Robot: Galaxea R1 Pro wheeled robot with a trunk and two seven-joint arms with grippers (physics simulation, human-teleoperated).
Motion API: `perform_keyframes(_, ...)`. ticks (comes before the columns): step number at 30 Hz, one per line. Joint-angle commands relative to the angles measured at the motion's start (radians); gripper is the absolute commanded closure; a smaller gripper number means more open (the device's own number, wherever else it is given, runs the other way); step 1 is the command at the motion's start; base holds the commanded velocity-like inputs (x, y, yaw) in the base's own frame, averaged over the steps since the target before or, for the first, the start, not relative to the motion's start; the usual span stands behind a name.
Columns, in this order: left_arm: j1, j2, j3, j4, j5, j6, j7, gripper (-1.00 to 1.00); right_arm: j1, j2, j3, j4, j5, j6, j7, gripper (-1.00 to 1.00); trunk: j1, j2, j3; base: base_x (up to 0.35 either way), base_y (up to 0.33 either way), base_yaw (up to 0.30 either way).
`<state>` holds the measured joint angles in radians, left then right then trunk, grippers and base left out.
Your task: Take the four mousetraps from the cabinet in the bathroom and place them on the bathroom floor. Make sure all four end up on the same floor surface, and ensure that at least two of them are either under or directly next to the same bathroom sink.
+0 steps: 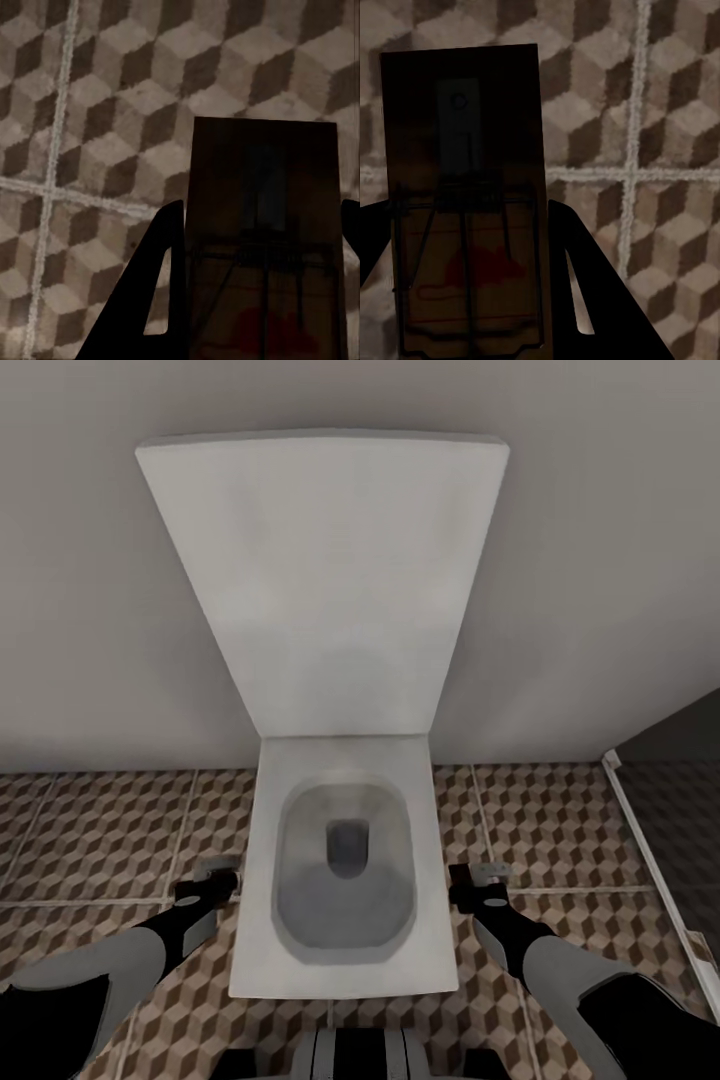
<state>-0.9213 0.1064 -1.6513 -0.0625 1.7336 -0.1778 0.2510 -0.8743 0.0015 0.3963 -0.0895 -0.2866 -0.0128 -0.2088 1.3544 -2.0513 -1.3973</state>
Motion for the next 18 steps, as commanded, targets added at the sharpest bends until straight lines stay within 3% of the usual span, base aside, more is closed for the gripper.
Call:
perform_keyframes(1, 0.0, -0.013, -0.001, 0.0, -0.002, -0.007, 0.002, 1.0, 0.0, -0.001, 0.0, 0.0, -0.003, -0.005, 0.0, 1.0, 0.004, -0.007, -0.003, 0.0, 0.0, 0.0)
perform_keyframes(3, 0.001, -0.017, -0.001, -0.001, -0.001, -0.042, 0.0, 1.0, 0.0, -0.001, 0.001, 0.0, -0.003, -0.011, 0.0, 1.0, 0.012, -0.021, -0.01, 0.0, 0.0, 0.0)
perform_keyframes(4, 0.001, -0.02, -0.003, -0.002, -0.002, -0.113, -0.003, 1.0, 0.0, -0.001, 0.001, 0.0, -0.003, -0.015, 0.0, 1.0, 0.015, -0.028, -0.013, 0.0, 0.0, 0.0)
perform_keyframes(5, 0.001, -0.02, -0.003, -0.002, -0.002, -0.124, -0.003, 1.0, 0.0, -0.001, 0.001, 0.0, -0.003, -0.015, 0.0, 1.0, 0.019, -0.035, -0.016, 0.0, 0.0, 0.0)
perform_keyframes(18, 0.001, -0.016, -0.004, 0.001, -0.001, -0.144, -0.003, 1.0, 0.0, -0.001, 0.001, -0.001, -0.003, -0.019, 0.0, 1.0, 0.069, -0.126, -0.057, 0.0, 0.0, 0.0)
